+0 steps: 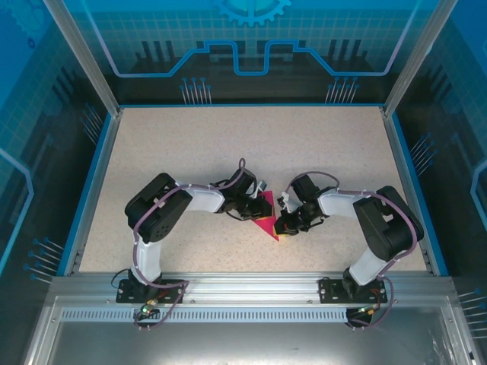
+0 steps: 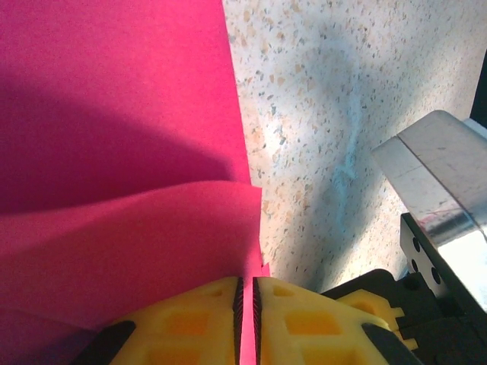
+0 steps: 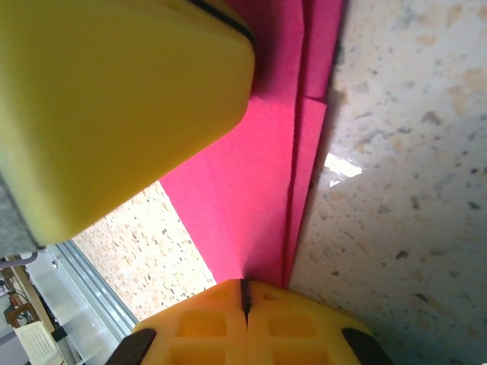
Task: Fold a paper plane with a square sheet of paper (fold left side to right side)
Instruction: Fourth fold the wing at the center of the table.
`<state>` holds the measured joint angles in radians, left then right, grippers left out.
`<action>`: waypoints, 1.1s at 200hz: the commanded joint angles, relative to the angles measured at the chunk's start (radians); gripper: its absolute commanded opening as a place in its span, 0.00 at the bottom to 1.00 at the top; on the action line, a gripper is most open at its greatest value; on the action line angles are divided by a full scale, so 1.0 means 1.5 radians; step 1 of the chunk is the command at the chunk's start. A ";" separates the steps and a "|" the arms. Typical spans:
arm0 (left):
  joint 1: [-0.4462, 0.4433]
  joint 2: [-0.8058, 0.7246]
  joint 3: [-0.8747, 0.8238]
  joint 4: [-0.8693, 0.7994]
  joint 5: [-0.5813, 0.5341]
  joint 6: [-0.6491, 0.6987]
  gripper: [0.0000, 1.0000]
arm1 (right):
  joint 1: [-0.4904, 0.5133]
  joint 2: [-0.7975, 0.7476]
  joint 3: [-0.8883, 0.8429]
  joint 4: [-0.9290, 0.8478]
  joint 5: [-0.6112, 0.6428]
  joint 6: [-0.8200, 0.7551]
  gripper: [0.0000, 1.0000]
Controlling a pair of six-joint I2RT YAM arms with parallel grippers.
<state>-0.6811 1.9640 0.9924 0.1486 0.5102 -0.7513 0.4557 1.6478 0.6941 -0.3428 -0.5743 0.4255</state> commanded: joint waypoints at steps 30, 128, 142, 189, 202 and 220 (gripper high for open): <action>0.029 0.031 0.002 0.003 -0.036 0.045 0.15 | 0.017 0.039 -0.020 -0.061 0.119 -0.004 0.00; 0.112 0.064 0.077 -0.060 -0.038 0.144 0.15 | 0.022 0.046 -0.013 -0.069 0.123 -0.006 0.00; 0.127 0.075 0.093 -0.069 -0.038 0.157 0.15 | 0.022 0.047 -0.013 -0.069 0.122 -0.006 0.00; 0.169 0.099 0.139 -0.107 -0.048 0.193 0.16 | 0.022 0.048 -0.012 -0.068 0.122 -0.007 0.00; 0.181 0.105 0.146 -0.110 -0.044 0.197 0.16 | 0.023 0.047 -0.011 -0.068 0.119 -0.008 0.00; 0.198 0.110 0.156 -0.113 -0.042 0.201 0.18 | 0.023 0.046 -0.011 -0.068 0.115 -0.009 0.00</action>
<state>-0.4511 2.0827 1.2011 0.0166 0.5518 -0.5167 0.4667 1.6573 0.7155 -0.3691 -0.5560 0.4255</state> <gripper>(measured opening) 0.165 0.042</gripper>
